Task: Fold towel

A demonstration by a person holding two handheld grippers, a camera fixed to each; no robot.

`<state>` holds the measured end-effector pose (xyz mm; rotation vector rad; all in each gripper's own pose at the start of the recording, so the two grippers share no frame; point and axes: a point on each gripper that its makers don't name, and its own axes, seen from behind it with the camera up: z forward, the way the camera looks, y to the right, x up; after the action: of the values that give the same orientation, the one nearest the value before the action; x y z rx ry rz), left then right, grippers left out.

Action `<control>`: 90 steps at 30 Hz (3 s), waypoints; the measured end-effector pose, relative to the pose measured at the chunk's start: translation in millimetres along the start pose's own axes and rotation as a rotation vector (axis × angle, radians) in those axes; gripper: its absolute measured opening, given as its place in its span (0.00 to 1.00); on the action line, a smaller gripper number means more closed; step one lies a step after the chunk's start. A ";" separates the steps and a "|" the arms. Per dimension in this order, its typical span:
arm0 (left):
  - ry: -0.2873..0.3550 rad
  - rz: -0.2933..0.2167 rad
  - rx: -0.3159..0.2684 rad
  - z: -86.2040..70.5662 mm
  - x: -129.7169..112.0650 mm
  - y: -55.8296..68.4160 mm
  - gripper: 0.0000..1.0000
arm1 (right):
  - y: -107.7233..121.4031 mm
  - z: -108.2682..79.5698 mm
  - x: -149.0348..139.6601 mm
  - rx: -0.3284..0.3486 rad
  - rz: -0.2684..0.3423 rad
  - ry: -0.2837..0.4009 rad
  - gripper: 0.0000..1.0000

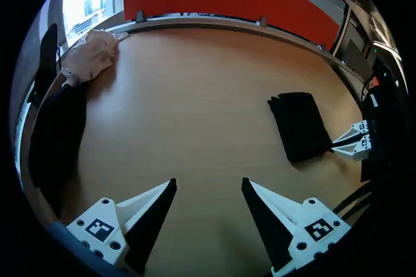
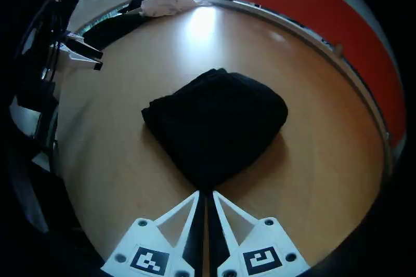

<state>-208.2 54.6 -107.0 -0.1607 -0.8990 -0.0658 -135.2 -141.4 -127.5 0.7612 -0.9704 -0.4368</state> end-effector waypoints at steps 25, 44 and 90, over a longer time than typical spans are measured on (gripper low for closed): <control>0.040 0.014 -0.015 -9.5 12.8 6.6 0.93 | 32.2 -73.6 161.5 -0.087 -0.170 0.255 0.04; 0.067 0.030 -0.034 -14.8 26.3 15.5 0.93 | 77.4 -126.4 165.9 -0.181 -0.123 0.306 0.04; 0.057 0.041 0.005 -14.3 31.5 30.5 0.93 | 280.2 -194.9 34.5 -0.363 0.031 0.145 0.04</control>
<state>-173.7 82.7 -94.4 -0.1718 -0.8387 -0.0305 50.8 97.1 34.4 0.4424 -0.7388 -0.5067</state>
